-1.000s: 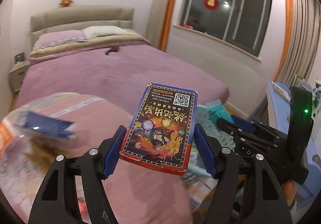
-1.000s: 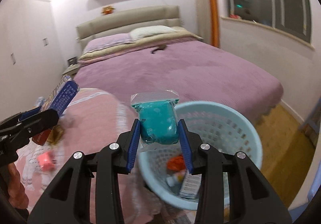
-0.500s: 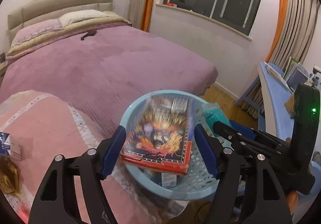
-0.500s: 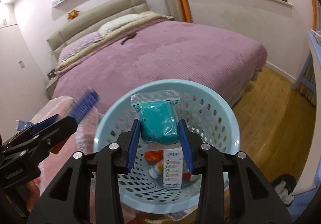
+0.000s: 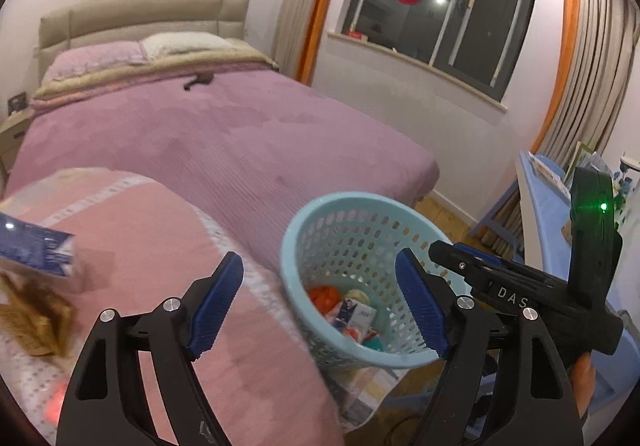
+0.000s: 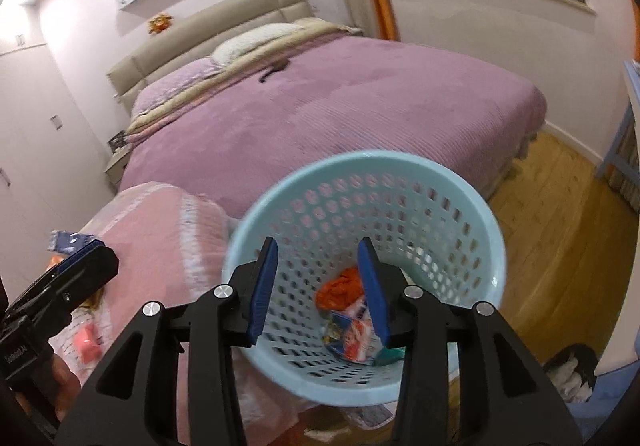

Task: Collect trash
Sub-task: 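Move both grippers back over the remaining items on the rug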

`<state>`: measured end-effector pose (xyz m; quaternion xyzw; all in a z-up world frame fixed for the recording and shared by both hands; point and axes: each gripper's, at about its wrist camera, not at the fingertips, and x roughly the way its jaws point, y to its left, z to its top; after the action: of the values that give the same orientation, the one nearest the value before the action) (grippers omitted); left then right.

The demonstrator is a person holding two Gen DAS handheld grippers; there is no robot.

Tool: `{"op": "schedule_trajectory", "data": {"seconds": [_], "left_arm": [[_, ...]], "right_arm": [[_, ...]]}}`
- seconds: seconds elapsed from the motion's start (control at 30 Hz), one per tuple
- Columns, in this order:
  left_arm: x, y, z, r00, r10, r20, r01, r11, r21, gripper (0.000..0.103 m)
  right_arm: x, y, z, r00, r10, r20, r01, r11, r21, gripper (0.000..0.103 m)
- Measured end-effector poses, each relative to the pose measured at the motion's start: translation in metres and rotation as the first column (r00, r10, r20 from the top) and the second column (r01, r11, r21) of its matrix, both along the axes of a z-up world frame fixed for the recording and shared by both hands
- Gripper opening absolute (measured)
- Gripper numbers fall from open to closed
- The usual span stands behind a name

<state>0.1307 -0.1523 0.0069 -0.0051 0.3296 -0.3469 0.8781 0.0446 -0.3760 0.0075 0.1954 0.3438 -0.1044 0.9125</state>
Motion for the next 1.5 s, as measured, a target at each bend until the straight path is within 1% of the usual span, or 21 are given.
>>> {"op": "schedule_trajectory", "data": {"seconds": [0.23,0.33,0.47,0.57,0.6,0.67,0.77,0.83,0.87,0.9,1.0,1.07,1.13,1.17,1.23,1.33,1.5], "left_arm": [[-0.02,0.058,0.027,0.995,0.084,0.057,-0.082,0.996,-0.039,0.077],[-0.026,0.091,0.034,0.988,0.136,0.078,-0.132,0.99,-0.05,0.077],[-0.031,0.14,0.039,0.968,0.228,0.105,-0.223,0.973,-0.056,0.077],[-0.031,0.177,0.039,0.945,0.308,0.113,-0.304,0.951,-0.053,0.076],[-0.03,0.194,0.037,0.931,0.346,0.114,-0.343,0.938,-0.048,0.075],[-0.028,0.215,0.035,0.917,0.386,0.102,-0.383,0.923,-0.048,0.075],[-0.023,0.25,0.026,0.89,0.451,0.06,-0.449,0.892,-0.05,0.075],[-0.016,0.272,0.019,0.869,0.495,0.032,-0.493,0.869,-0.039,0.075],[-0.012,0.281,0.015,0.86,0.509,0.018,-0.509,0.86,-0.034,0.075],[-0.008,0.291,0.01,0.851,0.525,-0.001,-0.525,0.851,-0.026,0.071],[0.006,0.312,-0.005,0.833,0.55,-0.056,-0.551,0.834,-0.009,0.07],[0.013,0.319,-0.014,0.828,0.555,-0.08,-0.556,0.831,0.009,0.07],[0.014,0.326,-0.021,0.833,0.544,-0.102,-0.546,0.838,0.007,0.07],[0.015,0.326,-0.024,0.839,0.531,-0.123,-0.535,0.845,0.001,0.07],[0.017,0.325,-0.033,0.85,0.506,-0.146,-0.511,0.859,0.0,0.07],[0.014,0.314,-0.042,0.866,0.476,-0.156,-0.479,0.878,0.02,0.07],[0.004,0.3,-0.047,0.892,0.418,-0.173,-0.422,0.907,0.015,0.07]], "right_arm": [[0.005,0.058,0.023,0.991,0.123,0.048,-0.121,0.992,-0.036,0.038],[0.009,0.091,0.027,0.978,0.201,0.06,-0.198,0.979,-0.045,0.038],[0.015,0.134,0.028,0.952,0.295,0.079,-0.29,0.955,-0.064,0.038],[0.018,0.172,0.019,0.926,0.367,0.093,-0.362,0.93,-0.064,0.039],[0.019,0.186,0.015,0.912,0.4,0.094,-0.395,0.917,-0.062,0.039],[0.022,0.213,0.004,0.884,0.461,0.075,-0.457,0.887,-0.065,0.039],[0.027,0.245,-0.008,0.852,0.522,0.04,-0.519,0.852,-0.07,0.039],[0.033,0.263,-0.015,0.831,0.556,0.015,-0.554,0.83,-0.072,0.039],[0.035,0.27,-0.02,0.819,0.573,0.004,-0.571,0.817,-0.074,0.039],[0.037,0.278,-0.024,0.803,0.596,-0.007,-0.595,0.8,-0.078,0.039],[0.044,0.293,-0.034,0.767,0.641,-0.036,-0.642,0.762,-0.085,0.041],[0.046,0.299,-0.039,0.751,0.658,-0.051,-0.66,0.746,-0.087,0.043],[0.047,0.302,-0.041,0.737,0.673,-0.061,-0.676,0.732,-0.089,0.048],[0.048,0.304,-0.041,0.732,0.678,-0.063,-0.681,0.727,-0.092,0.051],[0.049,0.306,-0.041,0.729,0.681,-0.069,-0.684,0.722,-0.103,0.051],[0.056,0.309,-0.044,0.726,0.68,-0.099,-0.688,0.717,-0.112,0.051],[0.061,0.316,-0.051,0.714,0.687,-0.134,-0.7,0.705,-0.112,0.051]]}}
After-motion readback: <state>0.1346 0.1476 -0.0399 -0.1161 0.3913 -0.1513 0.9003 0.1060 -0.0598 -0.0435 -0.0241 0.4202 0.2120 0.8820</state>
